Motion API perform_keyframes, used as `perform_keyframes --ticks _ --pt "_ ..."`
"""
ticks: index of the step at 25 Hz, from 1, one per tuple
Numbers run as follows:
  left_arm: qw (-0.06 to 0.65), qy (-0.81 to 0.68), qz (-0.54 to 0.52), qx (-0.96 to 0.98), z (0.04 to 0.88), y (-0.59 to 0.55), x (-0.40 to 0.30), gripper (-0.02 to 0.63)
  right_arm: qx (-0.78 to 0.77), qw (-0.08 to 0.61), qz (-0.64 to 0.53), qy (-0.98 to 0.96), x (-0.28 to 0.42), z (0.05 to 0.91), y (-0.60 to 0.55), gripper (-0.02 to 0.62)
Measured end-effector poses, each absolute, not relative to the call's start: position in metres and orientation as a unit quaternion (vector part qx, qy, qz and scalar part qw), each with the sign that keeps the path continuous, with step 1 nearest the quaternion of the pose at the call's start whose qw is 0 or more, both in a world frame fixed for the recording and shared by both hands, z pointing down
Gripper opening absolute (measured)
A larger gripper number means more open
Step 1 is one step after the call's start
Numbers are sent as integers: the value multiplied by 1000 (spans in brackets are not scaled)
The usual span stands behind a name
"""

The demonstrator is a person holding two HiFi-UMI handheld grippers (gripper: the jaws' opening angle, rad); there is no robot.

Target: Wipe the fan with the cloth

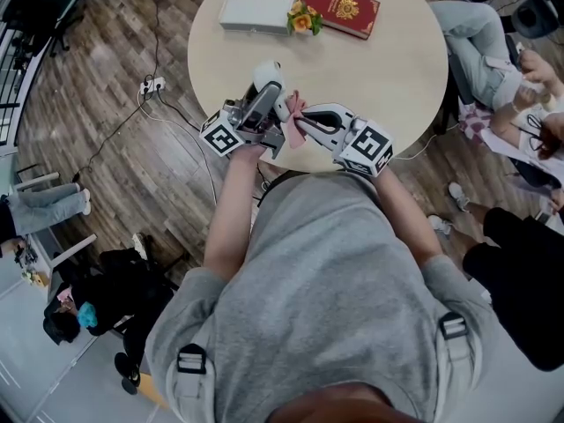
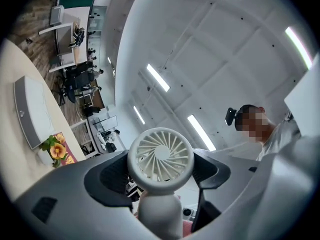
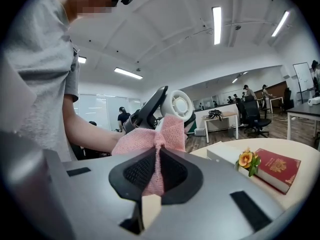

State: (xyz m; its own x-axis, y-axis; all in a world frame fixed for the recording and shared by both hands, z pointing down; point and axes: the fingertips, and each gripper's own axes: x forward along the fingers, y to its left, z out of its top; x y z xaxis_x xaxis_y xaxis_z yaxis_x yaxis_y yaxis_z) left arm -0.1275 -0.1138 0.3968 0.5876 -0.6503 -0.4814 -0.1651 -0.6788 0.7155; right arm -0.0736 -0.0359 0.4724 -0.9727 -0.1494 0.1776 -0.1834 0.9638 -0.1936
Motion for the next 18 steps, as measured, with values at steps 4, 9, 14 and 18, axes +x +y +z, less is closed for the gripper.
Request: perform_keyframes --ticks 4,9,14,18 --pt "302 -283 -324 851 410 -117 -123 374 85 75 101 -988 -73 472 -36 28" --pt "288 -314 -272 863 422 -119 -123 376 107 73 97 -987 -67 469 -48 28" --pt "278 -336 -226 871 436 -117 -127 376 138 72 89 -984 -54 469 -64 28" --pt "273 -349 -193 876 448 -116 -128 376 167 76 86 -979 -38 472 -81 28"
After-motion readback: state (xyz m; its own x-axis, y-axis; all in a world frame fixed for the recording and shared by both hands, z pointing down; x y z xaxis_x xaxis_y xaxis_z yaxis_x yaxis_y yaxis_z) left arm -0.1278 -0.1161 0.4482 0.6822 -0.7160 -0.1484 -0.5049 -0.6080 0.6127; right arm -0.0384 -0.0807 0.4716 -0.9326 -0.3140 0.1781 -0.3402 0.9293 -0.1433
